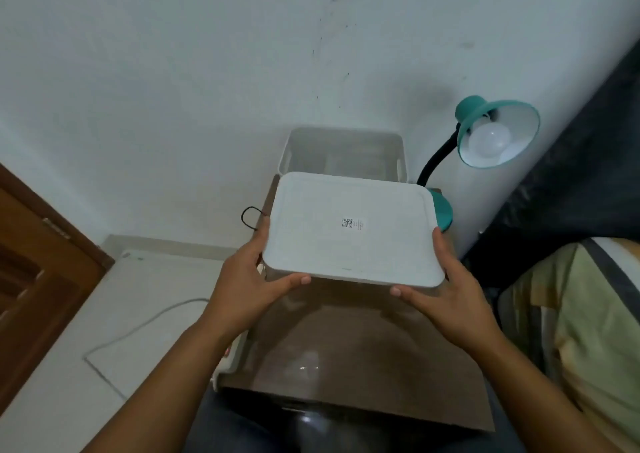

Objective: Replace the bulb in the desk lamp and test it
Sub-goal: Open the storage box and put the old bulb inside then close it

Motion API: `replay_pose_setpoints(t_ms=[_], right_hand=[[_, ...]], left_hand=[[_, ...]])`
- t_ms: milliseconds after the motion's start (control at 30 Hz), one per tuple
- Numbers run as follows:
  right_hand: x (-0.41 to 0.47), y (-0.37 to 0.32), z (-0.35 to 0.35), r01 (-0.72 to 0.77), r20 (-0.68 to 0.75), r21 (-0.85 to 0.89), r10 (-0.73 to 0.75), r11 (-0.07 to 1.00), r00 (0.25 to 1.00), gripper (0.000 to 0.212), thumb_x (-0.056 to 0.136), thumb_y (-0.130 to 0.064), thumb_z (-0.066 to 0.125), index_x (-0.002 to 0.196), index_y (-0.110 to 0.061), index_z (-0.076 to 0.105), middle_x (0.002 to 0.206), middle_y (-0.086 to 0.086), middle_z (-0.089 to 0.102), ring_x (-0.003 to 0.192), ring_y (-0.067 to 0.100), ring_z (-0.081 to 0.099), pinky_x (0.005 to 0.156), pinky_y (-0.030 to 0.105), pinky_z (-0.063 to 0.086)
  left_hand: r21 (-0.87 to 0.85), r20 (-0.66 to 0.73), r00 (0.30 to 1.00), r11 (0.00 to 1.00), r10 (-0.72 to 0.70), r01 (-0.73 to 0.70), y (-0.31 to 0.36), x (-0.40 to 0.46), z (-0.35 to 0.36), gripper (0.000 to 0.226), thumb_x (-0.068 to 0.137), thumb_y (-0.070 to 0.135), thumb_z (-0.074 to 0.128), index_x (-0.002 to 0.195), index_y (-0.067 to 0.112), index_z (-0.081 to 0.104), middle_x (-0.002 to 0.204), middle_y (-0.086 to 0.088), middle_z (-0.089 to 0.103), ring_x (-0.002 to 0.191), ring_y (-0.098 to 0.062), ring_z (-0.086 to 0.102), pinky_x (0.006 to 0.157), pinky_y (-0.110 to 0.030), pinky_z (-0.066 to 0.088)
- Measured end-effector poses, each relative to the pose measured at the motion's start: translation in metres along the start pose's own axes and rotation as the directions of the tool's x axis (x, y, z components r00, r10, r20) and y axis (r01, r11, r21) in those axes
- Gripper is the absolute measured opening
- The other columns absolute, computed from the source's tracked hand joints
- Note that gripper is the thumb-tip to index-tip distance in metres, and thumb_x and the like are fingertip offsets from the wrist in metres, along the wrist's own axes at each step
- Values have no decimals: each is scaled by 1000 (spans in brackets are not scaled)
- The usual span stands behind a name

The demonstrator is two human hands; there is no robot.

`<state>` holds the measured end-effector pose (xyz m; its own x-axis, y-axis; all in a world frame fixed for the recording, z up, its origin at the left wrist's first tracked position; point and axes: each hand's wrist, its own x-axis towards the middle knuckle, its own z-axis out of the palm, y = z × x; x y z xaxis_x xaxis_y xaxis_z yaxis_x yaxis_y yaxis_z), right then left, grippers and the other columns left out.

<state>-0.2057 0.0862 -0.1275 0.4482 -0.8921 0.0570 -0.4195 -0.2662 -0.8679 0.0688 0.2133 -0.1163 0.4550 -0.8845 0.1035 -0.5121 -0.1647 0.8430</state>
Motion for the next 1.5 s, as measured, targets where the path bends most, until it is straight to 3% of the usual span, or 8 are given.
replay_pose_setpoints(t_ms=[100, 267, 400, 533, 800, 1100, 1333, 1500], right_hand=[[-27, 12, 2, -62, 44, -38, 64, 997, 997, 118, 62, -58, 76, 153, -44, 2, 149, -22, 27, 136, 3, 28, 111, 29, 30], [-66, 31, 2, -137, 64, -107, 145, 985, 987, 123, 57, -59, 78, 155, -39, 7, 143, -19, 32, 134, 5, 32, 111, 31, 32], [-88, 49, 6, -175, 105, -179, 196, 968, 975, 123, 61, -56, 83, 156, -38, 7, 157, -9, 31, 142, 14, 31, 113, 36, 32], [-98, 63, 18, -200, 126, -256, 238, 946, 963, 122, 64, -57, 83, 157, -35, 6, 162, -7, 22, 146, 20, 27, 116, 40, 30], [-96, 75, 32, -162, 128, -410, 233, 898, 964, 114, 68, -59, 80, 157, -26, 16, 163, -3, 21, 150, 21, 18, 117, 38, 23], [-99, 95, 53, -172, 115, -523, 270, 835, 956, 115, 74, -69, 64, 157, -22, -1, 166, 3, 6, 152, 30, -6, 122, 44, 1], [-101, 97, 57, -150, 125, -577, 268, 803, 955, 112, 80, -71, 53, 156, -20, -11, 166, 5, -7, 152, 30, -11, 122, 44, -5], [-99, 97, 57, -170, 142, -567, 299, 806, 944, 115, 76, -72, 55, 155, -23, -12, 166, 5, -9, 151, 30, -13, 121, 45, -4]], left_hand=[[-11, 20, 999, 999, -39, 39, -9, -31, 9, 92, 69, 41, 88, 134, 67, 28, 118, 48, 46, 112, 21, 46, 90, -2, 37], [18, 32, 994, 995, -104, 103, -24, -76, 26, 101, 66, 39, 91, 146, 52, 31, 122, 40, 50, 117, 11, 51, 98, -13, 39], [78, 66, 985, 985, -158, 153, -38, -100, 41, 101, 68, 30, 91, 139, 52, 22, 115, 44, 39, 119, 7, 41, 86, 7, 27], [173, 122, 964, 961, -238, 216, -55, -108, 46, 112, 69, 41, 89, 158, 25, 22, 149, 13, 46, 130, -2, 39, 103, -15, 30], [325, 154, 929, 905, -336, 273, -68, -107, 59, 115, 69, 56, 83, 158, 18, 22, 150, -8, 45, 139, -24, 35, 114, -35, 33], [512, 182, 937, 842, -299, 170, -70, -102, 61, 110, 75, 57, 77, 158, 12, 20, 157, -3, 38, 138, -27, 33, 116, -37, 29], [600, 194, 931, 788, -311, 138, -64, -94, 62, 101, 68, 61, 80, 147, 10, 41, 148, -4, 47, 134, -26, 43, 113, -37, 38], [652, 227, 910, 748, -348, 123, -63, -88, 61, 99, 69, 60, 78, 146, 11, 41, 151, -4, 41, 136, -26, 40, 114, -37, 37]])
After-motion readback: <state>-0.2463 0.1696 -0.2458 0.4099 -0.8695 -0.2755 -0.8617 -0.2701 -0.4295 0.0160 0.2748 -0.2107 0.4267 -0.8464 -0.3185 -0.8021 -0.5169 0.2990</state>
